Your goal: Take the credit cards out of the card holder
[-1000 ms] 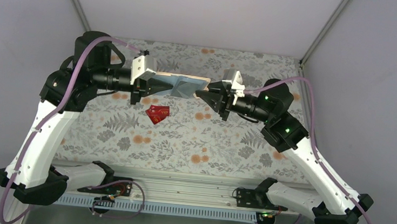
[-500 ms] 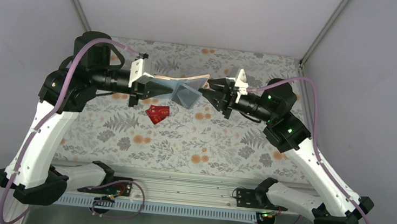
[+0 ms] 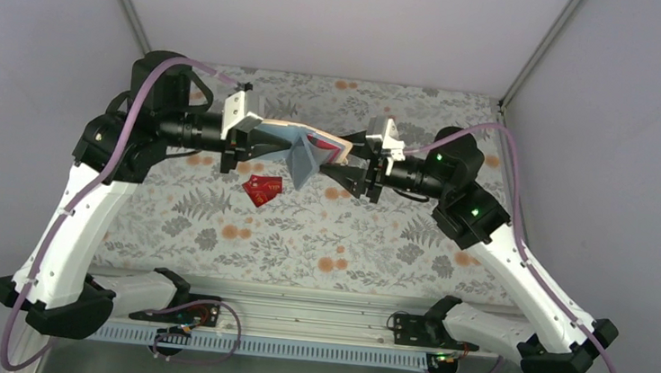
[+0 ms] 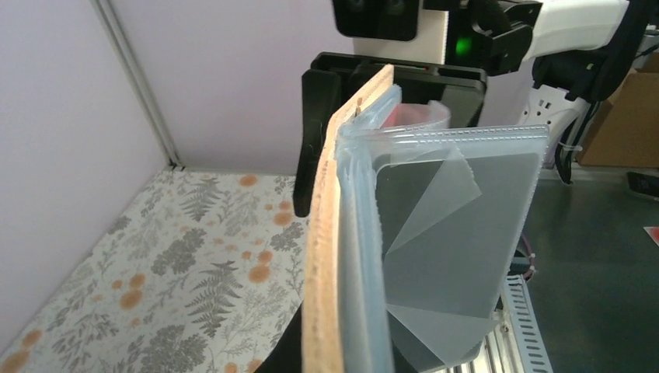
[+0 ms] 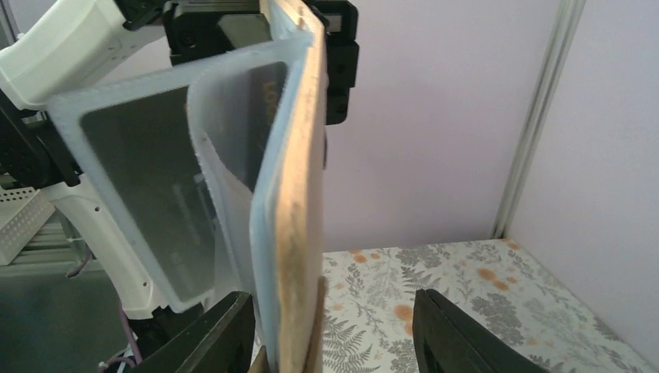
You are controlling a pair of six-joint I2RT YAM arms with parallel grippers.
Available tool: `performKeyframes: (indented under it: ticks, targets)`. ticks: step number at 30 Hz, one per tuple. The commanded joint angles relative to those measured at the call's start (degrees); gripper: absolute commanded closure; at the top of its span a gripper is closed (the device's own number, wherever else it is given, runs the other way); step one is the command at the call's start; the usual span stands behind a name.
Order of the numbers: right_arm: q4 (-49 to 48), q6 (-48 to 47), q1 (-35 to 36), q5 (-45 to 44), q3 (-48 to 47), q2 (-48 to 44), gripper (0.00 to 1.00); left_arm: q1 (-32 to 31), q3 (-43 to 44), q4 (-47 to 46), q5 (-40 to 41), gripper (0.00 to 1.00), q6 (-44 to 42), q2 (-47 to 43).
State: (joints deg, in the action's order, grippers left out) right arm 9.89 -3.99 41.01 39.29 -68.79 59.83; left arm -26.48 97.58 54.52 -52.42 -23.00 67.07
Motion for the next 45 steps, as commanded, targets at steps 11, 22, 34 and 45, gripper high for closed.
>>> performKeyframes:
  ticks: [11,22,34,45]
  targets:
    - [-1.67,2.16,2.25,2.13,-0.54,0.25,0.38,-0.15,-0.83,-3.78,5.3,0.98,3.2,0.75]
    - [-0.07,-0.02,2.67,-0.01,-0.34,-1.31,0.47,-0.15,-0.14,-2.97,4.1,0.98,1.96,0.51]
    - [1.37,1.19,2.32,-5.3,-0.52,-5.61,0.61,-0.17,0.48,-0.9,0.37,0.98,-0.95,-0.03]
    - [0.57,2.01,2.32,-8.14,0.36,-4.02,0.63,-0.17,0.64,-0.56,-0.43,0.98,-1.31,-0.1]
